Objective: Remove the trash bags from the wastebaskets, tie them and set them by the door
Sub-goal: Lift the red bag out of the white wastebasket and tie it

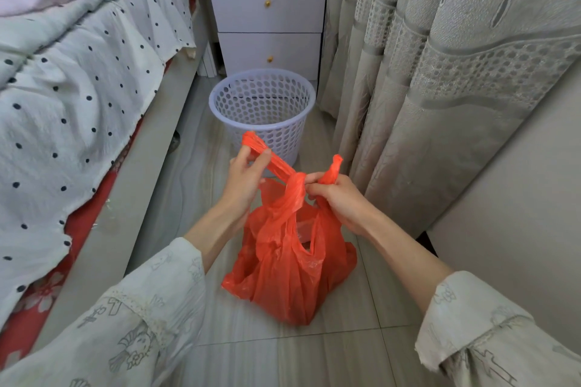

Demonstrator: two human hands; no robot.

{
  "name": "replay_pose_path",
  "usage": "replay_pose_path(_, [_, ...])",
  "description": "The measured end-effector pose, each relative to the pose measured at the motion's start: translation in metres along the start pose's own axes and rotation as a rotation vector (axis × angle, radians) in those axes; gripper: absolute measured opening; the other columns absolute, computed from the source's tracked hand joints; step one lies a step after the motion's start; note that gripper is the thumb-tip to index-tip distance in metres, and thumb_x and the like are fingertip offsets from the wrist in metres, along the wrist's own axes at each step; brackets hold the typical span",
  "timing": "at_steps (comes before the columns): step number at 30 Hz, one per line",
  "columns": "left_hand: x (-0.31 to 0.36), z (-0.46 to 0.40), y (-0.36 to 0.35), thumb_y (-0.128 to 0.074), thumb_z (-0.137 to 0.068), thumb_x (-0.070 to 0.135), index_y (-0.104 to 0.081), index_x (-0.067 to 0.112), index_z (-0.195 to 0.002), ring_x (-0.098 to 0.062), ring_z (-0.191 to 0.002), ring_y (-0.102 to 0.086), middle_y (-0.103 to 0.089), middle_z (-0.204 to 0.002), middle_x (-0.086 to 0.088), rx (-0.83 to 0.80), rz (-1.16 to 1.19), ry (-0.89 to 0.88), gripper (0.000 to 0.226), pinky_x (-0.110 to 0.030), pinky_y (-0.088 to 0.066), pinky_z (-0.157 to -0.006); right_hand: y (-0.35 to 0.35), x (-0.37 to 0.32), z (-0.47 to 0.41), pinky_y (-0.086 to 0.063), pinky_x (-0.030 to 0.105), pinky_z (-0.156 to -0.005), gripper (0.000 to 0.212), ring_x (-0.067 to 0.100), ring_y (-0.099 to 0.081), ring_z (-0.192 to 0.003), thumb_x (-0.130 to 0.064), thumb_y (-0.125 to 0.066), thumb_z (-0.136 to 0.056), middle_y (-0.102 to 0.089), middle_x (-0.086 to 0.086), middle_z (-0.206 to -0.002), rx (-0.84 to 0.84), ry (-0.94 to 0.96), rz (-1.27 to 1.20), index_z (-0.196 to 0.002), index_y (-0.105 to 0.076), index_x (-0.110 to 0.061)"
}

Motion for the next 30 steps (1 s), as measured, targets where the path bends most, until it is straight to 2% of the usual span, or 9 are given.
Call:
replay_pose_path(3, [0.003, 0.006, 0.002, -0.051, -0.091, 0.021, -0.055, 0.041, -0.106, -0.008, -0.087, -0.048, -0.048, -0.096, 0.002, -0.002, 0.128, 0.017, 0.026, -0.023, -0.041, -0.078, 0.000, 0.003, -0.001, -0.038, 0.022, -0.060, 0.024, 0.013, -0.047, -0.060, 0.005, -0.041, -0.087, -0.053, 0.009, -0.065, -0.081, -0.012, -0.235, -0.074, -0.059, -0.003])
replay_pose_path(6, [0.003, 0.006, -0.001, -0.047, -0.093, 0.021, -0.029, 0.039, -0.135, -0.007, -0.092, -0.055, -0.053, -0.104, 0.006, -0.036, 0.412, 0.105, 0.049, -0.032, -0.039, -0.094, 0.010, 0.013, -0.004, -0.043, 0.022, -0.071, 0.047, 0.014, -0.059, -0.069, -0.023, -0.034, -0.098, -0.068, 0.004, -0.065, -0.014, -0.138, -0.432, -0.069, -0.068, -0.008])
replay_pose_path(10, [-0.003, 0.003, 0.005, -0.046, -0.091, 0.029, -0.047, 0.036, -0.101, -0.017, -0.077, -0.067, -0.064, -0.078, 0.001, -0.028, 0.408, 0.168, 0.012, -0.040, -0.046, -0.089, 0.024, 0.010, -0.009, -0.049, 0.032, -0.075, 0.063, 0.020, -0.066, -0.053, -0.040, -0.023, -0.100, -0.063, 0.007, -0.048, 0.183, -0.136, -0.871, -0.054, -0.052, -0.008])
replay_pose_path(13, [-0.008, 0.007, -0.001, -0.043, -0.090, 0.022, -0.049, 0.030, -0.073, -0.016, -0.052, -0.057, -0.047, -0.048, 0.001, -0.016, 0.455, 0.214, 0.020, -0.039, -0.051, -0.075, 0.024, 0.005, -0.008, -0.046, 0.035, -0.065, 0.066, 0.016, -0.037, -0.029, -0.041, -0.021, -0.098, -0.031, 0.000, -0.031, 0.238, -0.124, -1.119, -0.041, -0.037, -0.013])
replay_pose_path(17, [-0.019, 0.003, 0.001, -0.039, -0.092, 0.013, -0.044, 0.037, -0.096, -0.007, -0.032, -0.024, -0.025, -0.038, 0.008, 0.029, 0.570, 0.304, 0.025, -0.015, -0.035, -0.043, 0.029, 0.010, -0.007, -0.022, 0.015, -0.038, 0.074, 0.010, -0.016, -0.023, -0.043, -0.019, -0.098, -0.017, -0.005, -0.028, 0.242, -0.159, -0.894, -0.029, -0.030, -0.019])
replay_pose_path(21, [-0.033, 0.001, 0.036, -0.036, -0.095, 0.014, -0.042, 0.021, -0.100, -0.005, -0.029, -0.022, -0.026, -0.036, 0.011, 0.159, 0.177, 0.154, 0.010, -0.010, -0.024, -0.034, 0.055, 0.023, -0.003, -0.015, 0.007, -0.035, 0.069, 0.008, -0.013, -0.021, -0.043, -0.023, -0.098, -0.016, -0.007, -0.026, 0.401, -0.142, -0.476, -0.033, -0.024, -0.020])
replay_pose_path(25, [-0.031, 0.015, 0.048, -0.033, -0.097, 0.019, -0.051, 0.011, -0.102, -0.025, -0.053, -0.045, -0.056, -0.075, -0.002, 0.038, -0.688, -0.252, 0.019, -0.028, -0.036, -0.056, 0.076, 0.042, 0.002, -0.019, 0.010, -0.034, 0.056, 0.006, -0.021, -0.021, -0.038, -0.032, -0.098, -0.022, -0.008, -0.025, 0.477, -0.070, -0.026, -0.046, -0.024, -0.016])
replay_pose_path(27, [-0.036, 0.019, 0.052, -0.032, -0.097, 0.019, -0.049, 0.007, -0.104, -0.029, -0.054, -0.043, -0.057, -0.083, -0.005, 0.008, -0.794, -0.308, 0.022, -0.033, -0.032, -0.062, 0.088, 0.052, 0.006, -0.022, 0.015, -0.039, 0.056, 0.004, -0.024, -0.022, -0.039, -0.033, -0.096, -0.025, -0.007, -0.024, 0.542, -0.057, 0.056, -0.046, -0.027, -0.017])
replay_pose_path(30, [-0.046, 0.022, 0.069, -0.033, -0.097, 0.013, -0.049, 0.002, -0.100, -0.021, -0.044, -0.039, -0.048, -0.064, -0.001, 0.079, -0.790, -0.301, 0.020, -0.032, -0.027, -0.056, 0.104, 0.068, 0.015, -0.026, 0.022, -0.044, 0.056, 0.004, -0.028, -0.024, -0.039, -0.034, -0.096, -0.028, -0.008, -0.023, 0.608, -0.058, 0.157, -0.044, -0.029, -0.018])
Point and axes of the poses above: each hand's wrist, its own z-axis away from the middle knuckle, its own y-axis out of the back of the hand, x = y × z, the point moved 6 cm from there along -z, towards the middle knuckle
